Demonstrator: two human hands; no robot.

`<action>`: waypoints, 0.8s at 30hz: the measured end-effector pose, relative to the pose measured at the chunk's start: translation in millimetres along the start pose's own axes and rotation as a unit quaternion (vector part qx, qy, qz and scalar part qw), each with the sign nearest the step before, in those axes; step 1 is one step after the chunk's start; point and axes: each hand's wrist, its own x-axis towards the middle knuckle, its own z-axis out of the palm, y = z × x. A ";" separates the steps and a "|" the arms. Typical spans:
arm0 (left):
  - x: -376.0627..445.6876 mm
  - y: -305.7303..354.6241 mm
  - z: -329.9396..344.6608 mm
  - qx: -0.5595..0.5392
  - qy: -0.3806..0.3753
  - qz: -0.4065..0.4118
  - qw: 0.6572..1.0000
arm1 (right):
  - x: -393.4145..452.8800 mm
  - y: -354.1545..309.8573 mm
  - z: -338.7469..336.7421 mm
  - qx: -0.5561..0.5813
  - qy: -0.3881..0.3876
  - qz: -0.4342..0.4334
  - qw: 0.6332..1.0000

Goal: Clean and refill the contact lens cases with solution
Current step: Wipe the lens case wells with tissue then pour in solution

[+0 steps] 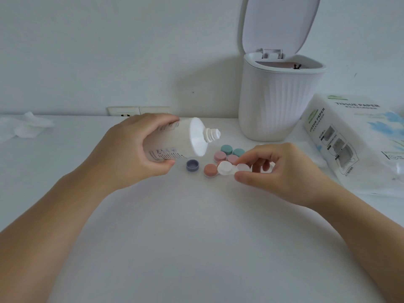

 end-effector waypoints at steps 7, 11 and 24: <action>0.9 -1.1 3.9 0.047 -0.002 0.051 0.998 | 1.1 1.7 -1.5 0.003 0.004 0.014 1.000; 3.4 0.9 5.6 0.087 0.027 0.096 0.991 | 1.4 3.4 -2.9 0.000 0.010 0.016 1.000; 8.5 4.0 12.1 0.115 0.067 0.174 0.976 | 1.7 2.7 0.0 -0.020 -0.005 0.014 1.000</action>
